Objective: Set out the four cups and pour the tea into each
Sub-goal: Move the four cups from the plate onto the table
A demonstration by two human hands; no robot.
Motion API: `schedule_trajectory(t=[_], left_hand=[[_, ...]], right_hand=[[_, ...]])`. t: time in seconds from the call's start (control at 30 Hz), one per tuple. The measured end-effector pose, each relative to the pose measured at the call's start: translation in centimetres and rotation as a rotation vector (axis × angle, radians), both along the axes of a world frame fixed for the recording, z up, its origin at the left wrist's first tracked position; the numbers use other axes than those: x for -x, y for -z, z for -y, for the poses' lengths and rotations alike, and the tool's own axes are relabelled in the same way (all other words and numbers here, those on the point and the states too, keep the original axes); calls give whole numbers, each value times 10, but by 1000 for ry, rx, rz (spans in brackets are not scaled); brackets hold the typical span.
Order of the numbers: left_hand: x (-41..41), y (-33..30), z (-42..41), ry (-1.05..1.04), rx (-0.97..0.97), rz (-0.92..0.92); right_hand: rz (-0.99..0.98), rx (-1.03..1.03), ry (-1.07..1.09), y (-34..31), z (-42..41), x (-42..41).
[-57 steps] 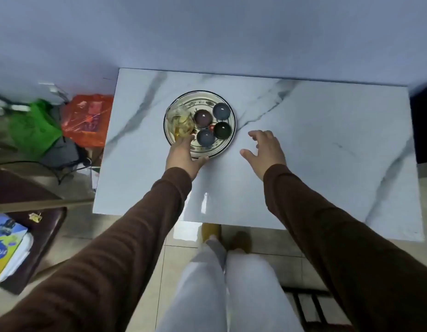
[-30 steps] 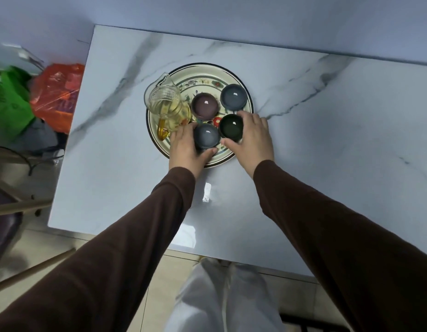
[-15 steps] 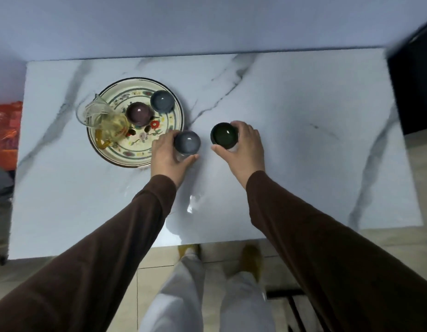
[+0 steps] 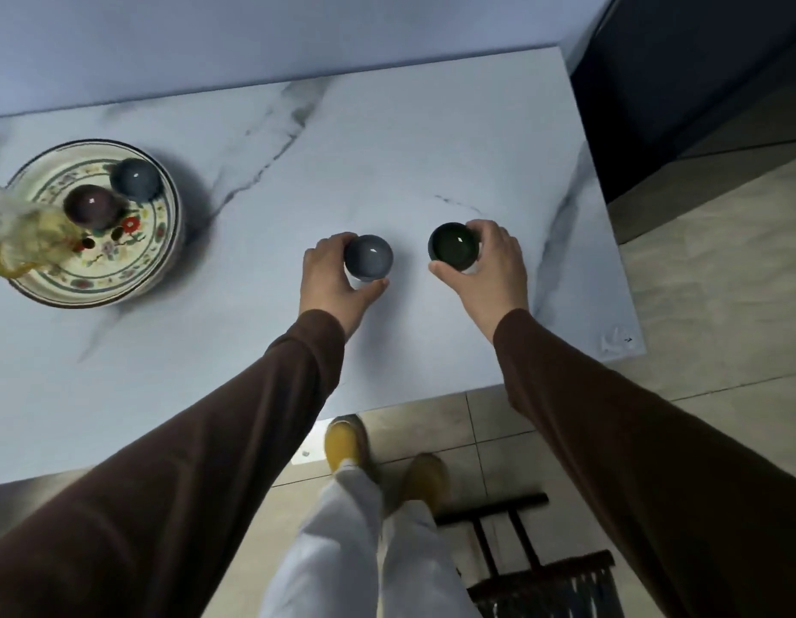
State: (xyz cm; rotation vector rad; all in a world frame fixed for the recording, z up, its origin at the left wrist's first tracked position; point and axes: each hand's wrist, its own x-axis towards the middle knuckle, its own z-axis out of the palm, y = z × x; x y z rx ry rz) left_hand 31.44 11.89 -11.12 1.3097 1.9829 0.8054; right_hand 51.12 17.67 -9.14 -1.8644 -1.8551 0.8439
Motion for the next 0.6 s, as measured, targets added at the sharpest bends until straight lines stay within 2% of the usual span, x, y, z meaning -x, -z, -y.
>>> schedule_trajectory(t=[0.33, 0.6], left_hand=[[-42, 34, -64, 41, 49, -1], [-66, 64, -103, 35, 119, -96]], right_hand=[[-15, 22, 54, 38, -68, -44], [10, 74, -49, 82, -112, -70]])
